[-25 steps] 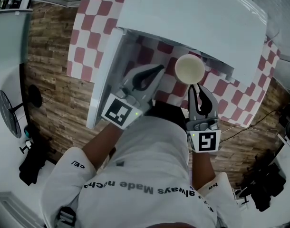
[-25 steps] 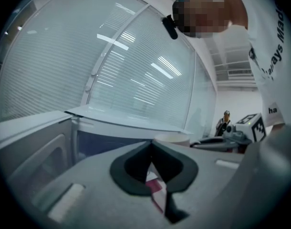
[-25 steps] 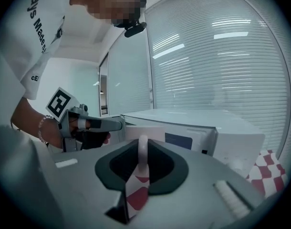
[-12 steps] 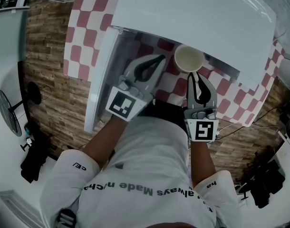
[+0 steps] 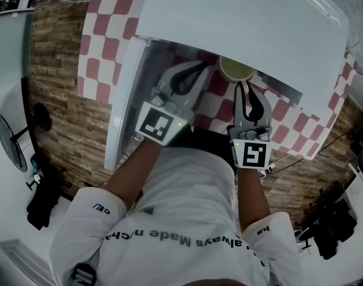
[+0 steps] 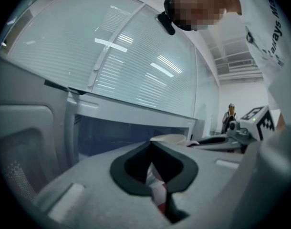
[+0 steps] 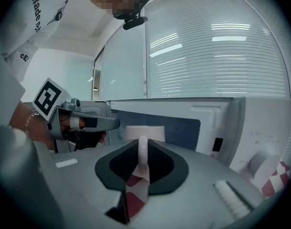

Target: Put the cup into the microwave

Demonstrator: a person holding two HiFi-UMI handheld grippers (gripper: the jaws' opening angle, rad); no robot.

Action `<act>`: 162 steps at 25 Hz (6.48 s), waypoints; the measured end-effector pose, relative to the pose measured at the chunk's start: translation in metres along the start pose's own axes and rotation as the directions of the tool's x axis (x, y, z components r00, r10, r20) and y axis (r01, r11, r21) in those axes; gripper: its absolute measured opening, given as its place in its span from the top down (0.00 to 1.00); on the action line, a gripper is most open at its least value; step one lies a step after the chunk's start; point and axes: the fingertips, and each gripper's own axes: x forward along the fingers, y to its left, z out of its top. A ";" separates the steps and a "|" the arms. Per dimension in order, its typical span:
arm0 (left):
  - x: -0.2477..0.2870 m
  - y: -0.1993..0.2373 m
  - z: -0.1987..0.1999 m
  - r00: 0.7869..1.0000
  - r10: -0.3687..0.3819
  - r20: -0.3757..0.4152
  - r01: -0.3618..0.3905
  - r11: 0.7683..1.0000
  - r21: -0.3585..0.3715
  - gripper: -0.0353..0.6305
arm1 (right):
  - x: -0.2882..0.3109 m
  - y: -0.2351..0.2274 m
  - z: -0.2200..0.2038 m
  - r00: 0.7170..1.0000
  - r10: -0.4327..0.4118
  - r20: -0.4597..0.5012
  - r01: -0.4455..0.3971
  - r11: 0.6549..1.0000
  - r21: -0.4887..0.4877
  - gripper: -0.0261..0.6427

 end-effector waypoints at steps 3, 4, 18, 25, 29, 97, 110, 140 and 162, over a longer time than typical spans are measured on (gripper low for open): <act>0.003 0.003 -0.004 1.000 0.002 -0.007 -0.002 1.000 0.013 0.94 | 0.008 -0.002 0.010 0.997 -0.015 0.071 0.014 1.000 0.015 0.90; 0.004 0.004 -0.005 1.000 0.002 -0.010 -0.002 1.000 0.012 0.94 | 0.010 -0.003 0.013 0.996 -0.021 0.088 0.019 1.000 0.020 0.90; 0.015 0.015 -0.017 1.000 0.016 -0.010 -0.015 1.000 0.028 0.94 | 0.031 -0.012 -0.003 0.995 -0.064 0.083 0.064 0.998 0.005 0.90; 0.023 0.025 -0.019 0.999 0.032 -0.004 -0.032 0.999 0.021 0.94 | 0.042 -0.019 -0.006 0.994 -0.081 0.078 0.081 0.997 0.004 0.90; 0.028 0.030 -0.018 0.999 0.043 0.005 -0.043 0.999 0.025 0.94 | 0.049 -0.022 -0.008 0.994 -0.083 0.076 0.083 0.997 0.000 0.90; -0.001 0.004 0.056 0.998 0.032 -0.051 -0.029 0.998 0.047 0.94 | 0.004 -0.027 0.056 0.999 -0.035 -0.014 0.035 0.999 -0.003 0.85; -0.031 -0.020 0.125 1.000 -0.009 0.008 0.009 0.999 0.040 0.94 | -0.046 -0.010 0.128 1.000 0.019 0.022 -0.019 1.000 0.000 0.88; -0.077 -0.083 0.226 0.988 -0.129 0.085 0.122 0.989 0.084 0.94 | -0.131 0.022 0.260 0.985 0.065 0.157 -0.052 0.995 -0.088 0.90; -0.079 -0.099 0.227 0.987 -0.142 0.074 0.136 0.987 0.083 0.94 | -0.141 0.027 0.264 0.979 0.085 0.186 -0.068 0.993 -0.096 0.90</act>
